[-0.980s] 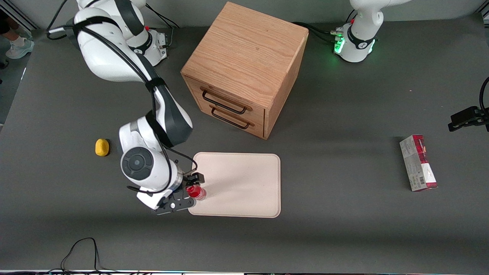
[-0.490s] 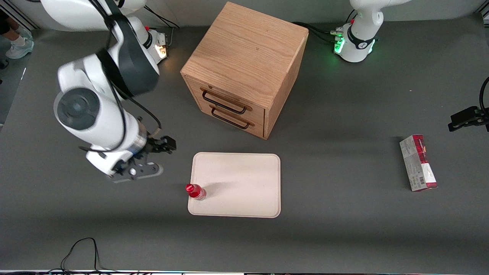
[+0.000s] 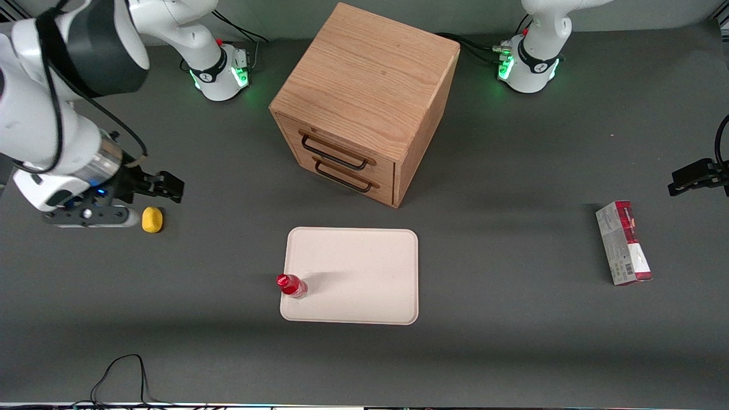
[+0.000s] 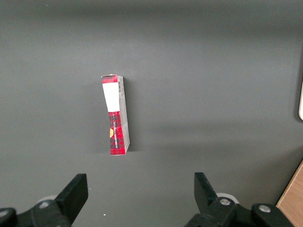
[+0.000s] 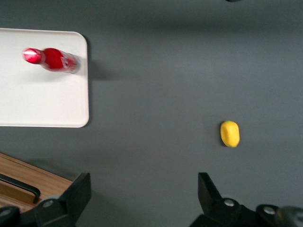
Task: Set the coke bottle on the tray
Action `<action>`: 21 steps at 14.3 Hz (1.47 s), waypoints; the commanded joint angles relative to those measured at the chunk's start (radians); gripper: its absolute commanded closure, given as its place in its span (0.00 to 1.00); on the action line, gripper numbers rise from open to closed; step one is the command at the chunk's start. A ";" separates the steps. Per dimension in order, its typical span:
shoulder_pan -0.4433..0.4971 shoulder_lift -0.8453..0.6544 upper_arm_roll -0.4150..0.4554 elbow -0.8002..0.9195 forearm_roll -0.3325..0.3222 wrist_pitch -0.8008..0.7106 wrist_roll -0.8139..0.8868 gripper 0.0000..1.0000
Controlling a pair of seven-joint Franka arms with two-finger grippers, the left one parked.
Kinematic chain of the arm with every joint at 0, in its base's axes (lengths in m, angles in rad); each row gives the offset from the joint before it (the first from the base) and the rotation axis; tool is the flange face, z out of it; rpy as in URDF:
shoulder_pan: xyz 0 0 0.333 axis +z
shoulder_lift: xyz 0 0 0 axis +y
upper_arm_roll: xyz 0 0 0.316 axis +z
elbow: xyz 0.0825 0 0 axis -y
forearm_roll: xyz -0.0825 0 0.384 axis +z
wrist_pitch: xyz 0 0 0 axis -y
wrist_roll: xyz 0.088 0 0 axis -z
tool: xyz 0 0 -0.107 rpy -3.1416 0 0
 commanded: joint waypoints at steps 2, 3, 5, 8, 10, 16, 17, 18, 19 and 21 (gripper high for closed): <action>-0.071 -0.084 -0.018 -0.097 0.006 0.027 -0.080 0.00; -0.122 -0.087 0.011 -0.095 0.024 0.026 -0.112 0.00; -0.226 -0.098 0.068 -0.094 0.032 0.016 -0.166 0.00; -0.419 -0.112 0.220 -0.086 0.032 0.006 -0.215 0.00; -0.435 -0.113 0.231 -0.070 0.032 0.006 -0.221 0.00; -0.374 -0.099 0.181 -0.022 0.027 -0.029 -0.220 0.00; -0.343 -0.099 0.144 -0.022 0.031 -0.037 -0.211 0.00; -0.340 -0.102 0.142 -0.022 0.029 -0.040 -0.209 0.00; -0.339 -0.103 0.139 -0.022 0.027 -0.042 -0.209 0.00; -0.314 -0.106 0.119 -0.023 0.027 -0.054 -0.208 0.00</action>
